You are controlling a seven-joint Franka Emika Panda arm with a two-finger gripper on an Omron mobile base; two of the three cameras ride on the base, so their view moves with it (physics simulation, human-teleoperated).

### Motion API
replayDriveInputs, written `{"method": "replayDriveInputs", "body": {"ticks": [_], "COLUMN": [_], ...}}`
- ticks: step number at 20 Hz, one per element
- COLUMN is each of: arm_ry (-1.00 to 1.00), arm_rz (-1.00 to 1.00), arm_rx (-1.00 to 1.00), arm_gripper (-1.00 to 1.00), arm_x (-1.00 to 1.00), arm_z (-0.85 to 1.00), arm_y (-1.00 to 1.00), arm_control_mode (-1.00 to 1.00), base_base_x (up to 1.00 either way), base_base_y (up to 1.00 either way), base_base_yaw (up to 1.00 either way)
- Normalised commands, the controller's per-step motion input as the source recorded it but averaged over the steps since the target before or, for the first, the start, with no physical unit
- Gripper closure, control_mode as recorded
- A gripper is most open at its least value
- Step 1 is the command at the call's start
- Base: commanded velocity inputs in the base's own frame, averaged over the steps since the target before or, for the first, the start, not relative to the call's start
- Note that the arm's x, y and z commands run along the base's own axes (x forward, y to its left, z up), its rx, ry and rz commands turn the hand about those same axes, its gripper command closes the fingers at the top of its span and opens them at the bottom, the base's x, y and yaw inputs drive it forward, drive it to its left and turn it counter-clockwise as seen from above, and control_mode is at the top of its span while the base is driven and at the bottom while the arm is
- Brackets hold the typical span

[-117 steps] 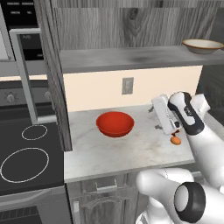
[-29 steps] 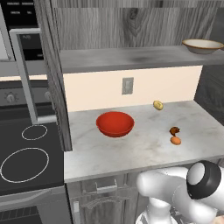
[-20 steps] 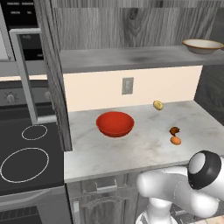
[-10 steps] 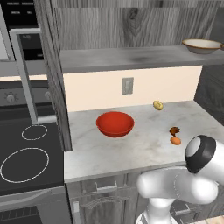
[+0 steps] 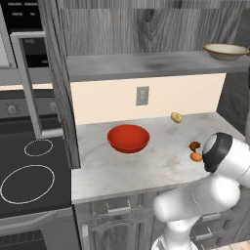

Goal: Pick both bowls and place them on the counter. Then place the egg in one bowl and place the chicken drumstick in the other bowl.

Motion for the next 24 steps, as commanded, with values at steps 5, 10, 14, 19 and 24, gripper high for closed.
{"method": "replayDriveInputs", "body": {"ticks": [5,10,14,19,24], "arm_ry": [0.00,0.00,0.00,0.05,0.04], "arm_rz": [0.00,0.00,0.00,0.00,0.00], "arm_rx": [0.00,0.00,0.00,0.00,0.00], "arm_gripper": [-1.00,-1.00,-1.00,-1.00,-1.00], "arm_x": [0.25,0.27,0.36,0.26,0.21], "arm_z": [0.00,-0.02,0.00,-0.01,-0.02], "arm_y": [-0.23,-0.02,-0.09,-0.18,-0.22], "arm_control_mode": [-1.00,-1.00,-1.00,-1.00,-1.00], "base_base_x": [0.00,0.00,0.00,0.00,0.00], "base_base_y": [0.00,0.00,0.00,0.00,0.00], "base_base_yaw": [0.00,0.00,0.00,0.00,0.00]}}
